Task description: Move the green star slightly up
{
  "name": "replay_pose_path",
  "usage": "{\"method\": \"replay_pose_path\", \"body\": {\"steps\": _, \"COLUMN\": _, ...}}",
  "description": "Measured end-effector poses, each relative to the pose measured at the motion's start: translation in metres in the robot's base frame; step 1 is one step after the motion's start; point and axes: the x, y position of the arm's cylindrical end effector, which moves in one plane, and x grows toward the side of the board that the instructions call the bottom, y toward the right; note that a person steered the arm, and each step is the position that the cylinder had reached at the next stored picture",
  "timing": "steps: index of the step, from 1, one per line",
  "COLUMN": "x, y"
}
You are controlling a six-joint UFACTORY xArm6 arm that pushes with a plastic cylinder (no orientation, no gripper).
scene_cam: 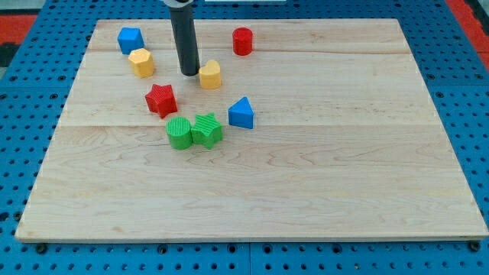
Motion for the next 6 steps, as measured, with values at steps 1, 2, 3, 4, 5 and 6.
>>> {"method": "replay_pose_path", "body": {"steps": 1, "x": 0.029, "y": -0.003}}
{"method": "replay_pose_path", "body": {"steps": 2, "x": 0.056, "y": -0.024}}
{"method": "replay_pose_path", "body": {"steps": 3, "x": 0.104, "y": 0.004}}
{"method": "replay_pose_path", "body": {"steps": 4, "x": 0.141, "y": 0.012}}
{"method": "replay_pose_path", "body": {"steps": 5, "x": 0.140, "y": 0.082}}
{"method": "replay_pose_path", "body": {"steps": 6, "x": 0.126, "y": 0.157}}
